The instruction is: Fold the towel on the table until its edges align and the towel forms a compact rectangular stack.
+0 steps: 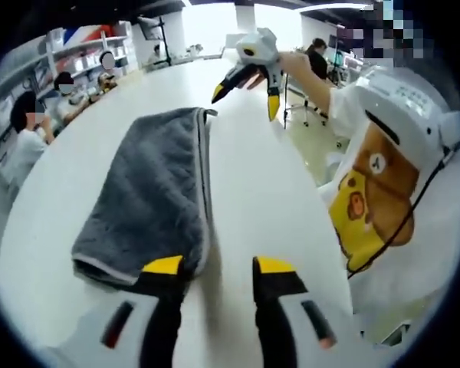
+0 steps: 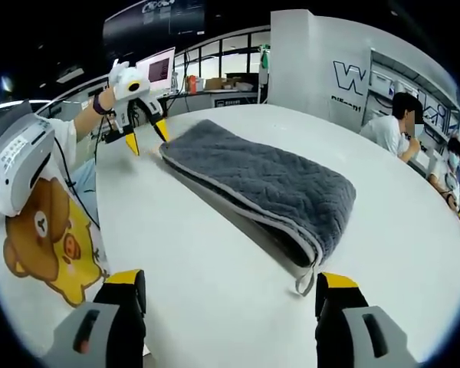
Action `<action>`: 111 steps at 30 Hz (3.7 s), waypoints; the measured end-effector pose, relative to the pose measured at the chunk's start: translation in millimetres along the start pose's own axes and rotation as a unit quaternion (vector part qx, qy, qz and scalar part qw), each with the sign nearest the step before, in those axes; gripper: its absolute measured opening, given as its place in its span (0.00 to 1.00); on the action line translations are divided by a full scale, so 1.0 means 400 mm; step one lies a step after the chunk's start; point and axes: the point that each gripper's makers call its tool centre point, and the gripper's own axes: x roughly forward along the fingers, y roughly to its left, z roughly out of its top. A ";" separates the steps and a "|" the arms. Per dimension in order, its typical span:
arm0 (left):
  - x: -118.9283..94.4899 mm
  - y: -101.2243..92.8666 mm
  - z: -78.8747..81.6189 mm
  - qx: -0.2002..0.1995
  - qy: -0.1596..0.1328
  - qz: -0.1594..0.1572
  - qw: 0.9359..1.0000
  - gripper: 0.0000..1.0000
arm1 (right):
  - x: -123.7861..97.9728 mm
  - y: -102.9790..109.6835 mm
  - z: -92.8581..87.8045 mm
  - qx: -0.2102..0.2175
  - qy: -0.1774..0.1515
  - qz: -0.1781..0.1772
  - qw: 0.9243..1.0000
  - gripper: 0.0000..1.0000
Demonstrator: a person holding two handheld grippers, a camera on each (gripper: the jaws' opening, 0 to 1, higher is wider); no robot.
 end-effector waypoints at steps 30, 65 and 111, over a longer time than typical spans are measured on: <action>-0.177 -0.055 -0.137 -0.167 -0.078 0.169 0.968 0.87 | -0.005 0.012 0.038 -0.013 -0.005 -0.004 1.000 0.99; -0.181 -0.051 -0.181 -0.196 -0.056 0.178 0.963 0.99 | -0.006 -0.019 0.010 0.009 0.007 -0.015 1.000 0.99; -0.040 0.343 0.007 -0.213 -0.131 0.109 0.962 0.52 | -0.054 -0.017 -0.032 0.016 -0.009 -0.031 0.999 0.99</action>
